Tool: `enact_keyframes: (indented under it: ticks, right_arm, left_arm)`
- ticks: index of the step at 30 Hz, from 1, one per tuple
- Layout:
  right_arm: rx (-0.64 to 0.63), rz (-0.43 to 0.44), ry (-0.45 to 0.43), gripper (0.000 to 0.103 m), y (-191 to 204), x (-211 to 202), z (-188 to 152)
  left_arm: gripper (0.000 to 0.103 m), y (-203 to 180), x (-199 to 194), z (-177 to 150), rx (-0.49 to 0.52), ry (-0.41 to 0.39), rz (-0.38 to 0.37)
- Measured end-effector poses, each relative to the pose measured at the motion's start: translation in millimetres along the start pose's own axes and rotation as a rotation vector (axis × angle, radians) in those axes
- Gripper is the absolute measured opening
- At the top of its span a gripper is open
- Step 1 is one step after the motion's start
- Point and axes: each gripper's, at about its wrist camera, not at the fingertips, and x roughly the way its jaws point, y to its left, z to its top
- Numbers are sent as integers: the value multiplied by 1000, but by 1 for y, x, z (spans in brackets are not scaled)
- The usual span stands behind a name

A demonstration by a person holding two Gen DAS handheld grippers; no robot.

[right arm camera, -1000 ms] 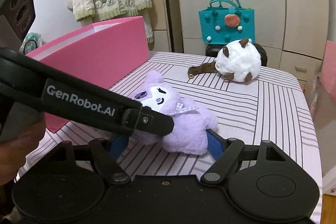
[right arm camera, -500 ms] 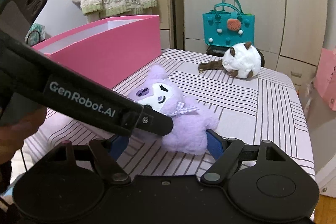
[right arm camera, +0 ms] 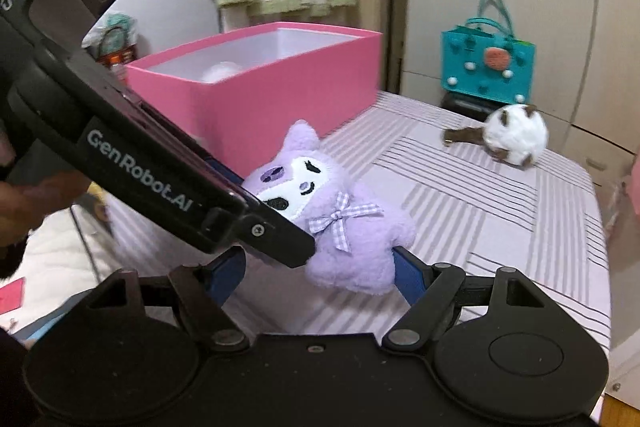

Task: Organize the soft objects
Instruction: 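Carry the lavender plush into the pink box and open the left tool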

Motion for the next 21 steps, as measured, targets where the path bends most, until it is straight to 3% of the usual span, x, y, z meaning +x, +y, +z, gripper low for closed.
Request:
enact_keyframes:
  ticks: [10, 15, 21]
  right_arm:
    - [-51, 168, 13, 82, 39, -17, 22]
    - [-91, 189, -11, 81, 50, -24, 44]
    - [-186, 191, -80, 81, 58, -23, 86]
  left_arm:
    - [49, 16, -69, -20, 28, 29, 13]
    - [49, 22, -96, -21, 36, 17, 26]
    - [50, 33, -119, -9, 65, -61, 73]
